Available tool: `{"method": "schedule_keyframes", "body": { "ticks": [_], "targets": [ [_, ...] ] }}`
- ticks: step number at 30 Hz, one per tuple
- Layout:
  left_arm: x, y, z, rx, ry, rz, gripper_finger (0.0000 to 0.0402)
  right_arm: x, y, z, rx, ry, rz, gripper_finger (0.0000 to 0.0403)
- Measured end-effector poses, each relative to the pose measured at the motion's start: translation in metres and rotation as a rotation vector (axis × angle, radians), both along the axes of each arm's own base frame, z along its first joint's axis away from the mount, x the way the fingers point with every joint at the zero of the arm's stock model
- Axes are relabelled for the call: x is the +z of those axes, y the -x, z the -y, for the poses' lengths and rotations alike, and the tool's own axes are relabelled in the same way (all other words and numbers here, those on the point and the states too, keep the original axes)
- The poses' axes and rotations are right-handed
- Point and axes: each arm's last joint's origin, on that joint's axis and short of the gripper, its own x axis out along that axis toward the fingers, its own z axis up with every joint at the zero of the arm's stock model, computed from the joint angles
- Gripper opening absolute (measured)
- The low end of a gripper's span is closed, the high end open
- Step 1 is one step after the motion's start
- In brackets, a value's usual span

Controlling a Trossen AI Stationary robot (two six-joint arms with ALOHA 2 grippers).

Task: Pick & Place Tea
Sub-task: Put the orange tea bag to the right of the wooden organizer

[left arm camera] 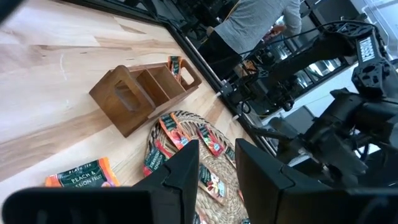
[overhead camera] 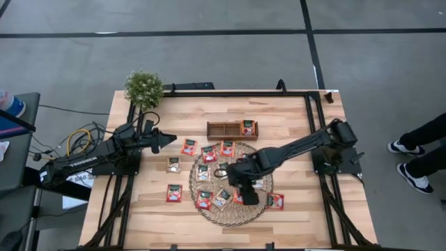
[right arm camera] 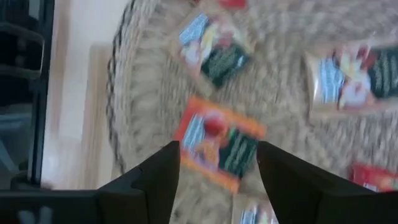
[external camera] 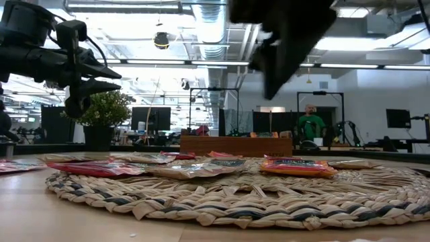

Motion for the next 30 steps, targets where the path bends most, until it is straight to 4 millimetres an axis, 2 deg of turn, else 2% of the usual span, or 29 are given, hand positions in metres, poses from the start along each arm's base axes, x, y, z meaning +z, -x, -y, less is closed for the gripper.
{"method": "schedule_keyframes", "body": {
  "ticks": [4, 14, 20, 25, 30],
  "targets": [
    [0.0, 0.0, 0.0, 0.0, -0.001, 0.0, 0.0095, -0.012, -0.012, 0.004, -0.074, 0.007, -0.088, 0.0196],
    [-0.001, -0.001, 0.0, -0.002, -0.011, -0.012, 0.0095, -0.036, -0.014, 0.003, -0.2, 0.018, -0.241, 0.0202],
    [-0.001, -0.001, 0.0, -0.006, -0.047, -0.023, 0.0095, -0.036, -0.013, 0.002, -0.24, 0.119, -0.21, 0.0202],
    [-0.001, -0.001, 0.0, -0.007, -0.057, -0.025, 0.0095, -0.036, -0.012, 0.002, -0.248, 0.13, -0.214, 0.0198],
    [-0.001, -0.001, 0.0, -0.007, -0.057, -0.025, 0.0095, -0.053, -0.013, -0.001, -0.238, 0.151, -0.265, 0.0197]
  ]
}}
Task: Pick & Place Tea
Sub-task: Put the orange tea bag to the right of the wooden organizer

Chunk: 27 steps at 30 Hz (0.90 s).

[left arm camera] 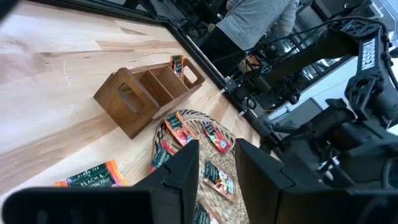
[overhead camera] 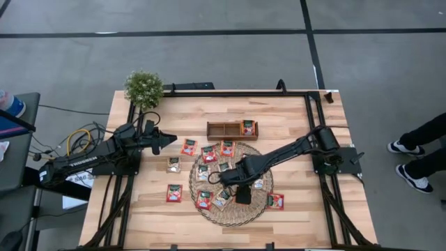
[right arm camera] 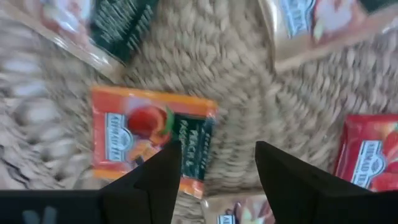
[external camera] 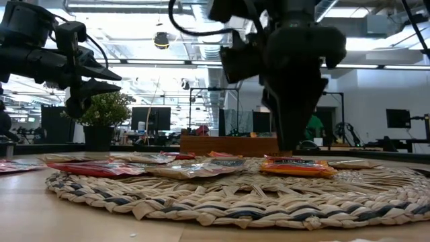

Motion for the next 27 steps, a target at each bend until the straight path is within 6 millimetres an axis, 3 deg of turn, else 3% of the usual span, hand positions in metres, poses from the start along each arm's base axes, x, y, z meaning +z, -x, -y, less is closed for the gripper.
{"method": "schedule_keyframes", "body": {
  "ticks": [5, 13, 27],
  "targets": [
    [0.0, 0.0, 0.0, 0.0, 0.0, -0.001, 0.0095, -0.015, -0.001, -0.002, 0.015, 0.014, -0.043, 0.0202],
    [0.0, 0.0, 0.0, 0.0, 0.001, -0.001, 0.0095, -0.019, -0.002, -0.002, 0.015, 0.013, -0.05, 0.019],
    [0.0, 0.0, 0.0, 0.0, 0.004, 0.0, 0.0095, -0.019, -0.002, -0.003, 0.015, 0.007, -0.05, 0.0069]
  ]
}}
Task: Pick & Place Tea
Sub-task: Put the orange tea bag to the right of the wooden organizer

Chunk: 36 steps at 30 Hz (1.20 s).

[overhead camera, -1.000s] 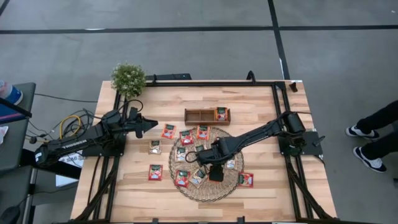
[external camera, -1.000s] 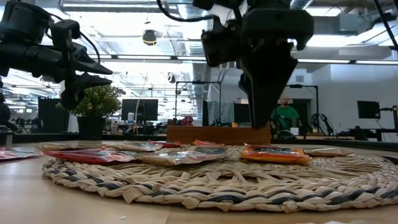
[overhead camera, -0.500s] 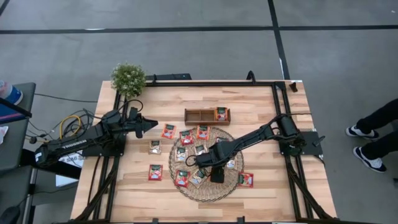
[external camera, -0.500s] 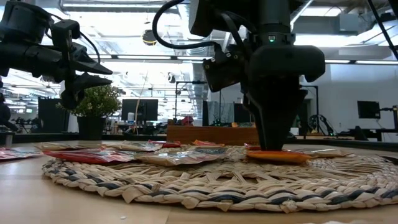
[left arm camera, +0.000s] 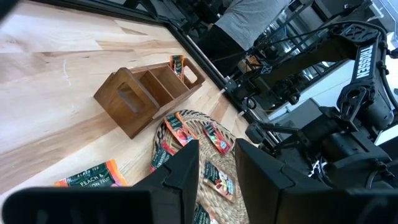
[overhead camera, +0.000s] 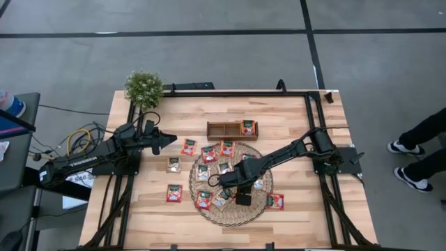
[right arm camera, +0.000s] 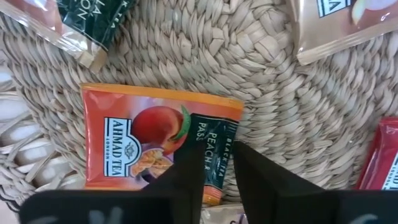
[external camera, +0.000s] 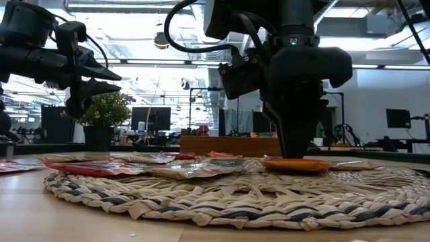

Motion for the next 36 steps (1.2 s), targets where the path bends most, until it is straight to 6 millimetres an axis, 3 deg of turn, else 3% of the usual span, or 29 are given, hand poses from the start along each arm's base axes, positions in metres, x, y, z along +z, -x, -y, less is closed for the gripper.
{"method": "schedule_keyframes", "body": {
  "ticks": [13, 21, 28, 36],
  "targets": [
    [0.0, 0.0, 0.0, 0.0, -0.002, 0.0, 0.0095, 0.0, 0.0, 0.0, 0.0, 0.002, -0.002, 0.0004],
    [0.0, 0.0, 0.0, 0.0, -0.003, 0.0, 0.0095, 0.005, 0.001, 0.0, -0.029, -0.007, -0.027, 0.0001],
    [0.0, 0.0, 0.0, 0.0, -0.003, -0.001, 0.0095, 0.031, -0.005, -0.002, -0.028, -0.004, -0.04, 0.0],
    [0.0, 0.0, 0.0, -0.003, -0.028, -0.006, 0.0095, 0.089, -0.012, -0.003, -0.026, 0.043, -0.03, 0.0]
  ]
}}
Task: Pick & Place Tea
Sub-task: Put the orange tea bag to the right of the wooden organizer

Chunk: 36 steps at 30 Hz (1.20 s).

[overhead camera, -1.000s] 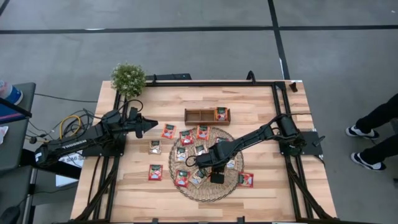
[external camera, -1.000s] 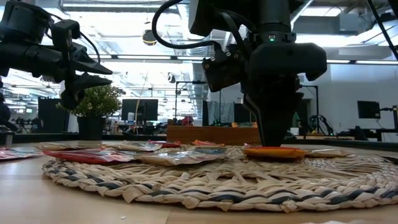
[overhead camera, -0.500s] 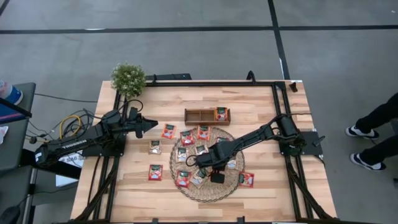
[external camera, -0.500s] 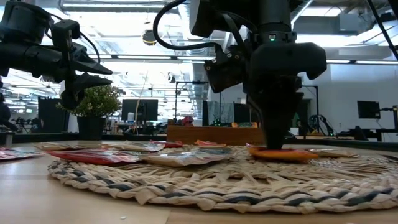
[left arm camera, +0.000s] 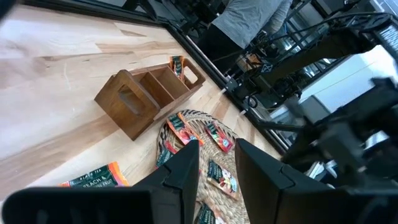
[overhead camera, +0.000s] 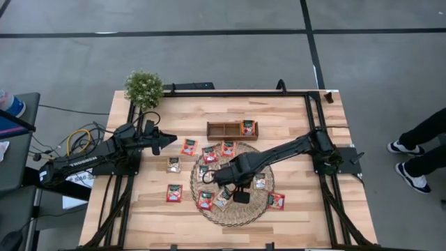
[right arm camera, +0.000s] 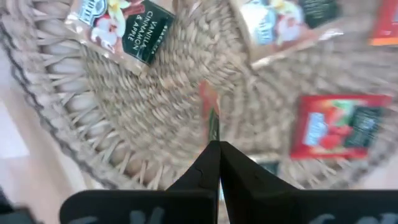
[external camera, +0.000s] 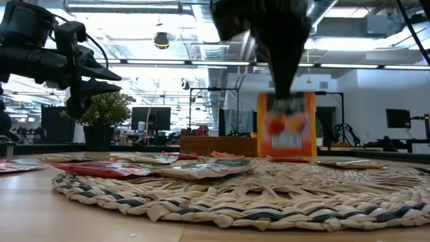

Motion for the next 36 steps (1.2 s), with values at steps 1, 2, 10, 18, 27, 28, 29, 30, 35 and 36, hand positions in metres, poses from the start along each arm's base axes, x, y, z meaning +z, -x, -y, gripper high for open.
{"method": "schedule_keyframes", "body": {
  "ticks": [1, 2, 10, 18, 27, 28, 29, 30, 35, 36],
  "targets": [
    [0.0, 0.0, 0.0, 0.0, -0.002, -0.001, 0.0095, 0.008, 0.0, 0.001, 0.0, 0.011, 0.002, 0.0],
    [0.0, 0.0, 0.0, 0.0, -0.002, -0.001, 0.0095, 0.017, 0.0, 0.001, 0.001, 0.023, 0.005, 0.0],
    [0.0, 0.0, 0.0, -0.002, -0.02, -0.004, 0.0095, 0.063, 0.003, 0.022, -0.031, 0.112, 0.032, 0.0],
    [0.0, 0.0, 0.0, -0.002, -0.02, -0.004, 0.0095, 0.082, 0.004, 0.066, -0.047, 0.192, 0.086, 0.0],
    [0.0, 0.0, 0.0, -0.002, -0.02, -0.003, 0.0095, 0.088, 0.004, 0.143, 0.004, 0.286, 0.059, 0.0],
    [0.0, 0.0, 0.0, -0.002, -0.02, -0.003, 0.0095, 0.087, 0.005, 0.152, 0.011, 0.291, 0.049, 0.0],
    [0.0, 0.0, 0.0, -0.002, -0.02, -0.003, 0.0095, 0.087, 0.006, 0.161, 0.02, 0.296, 0.042, 0.0],
    [0.0, 0.0, 0.0, -0.002, -0.02, -0.003, 0.0095, 0.087, 0.007, 0.17, 0.028, 0.3, 0.034, 0.0],
    [0.0, 0.0, 0.0, -0.002, -0.02, -0.003, 0.0095, 0.087, 0.015, 0.211, 0.033, 0.297, 0.005, 0.0],
    [0.0, 0.0, 0.0, -0.002, -0.021, -0.002, 0.0095, 0.087, 0.017, 0.218, 0.031, 0.288, 0.003, 0.0]
  ]
}}
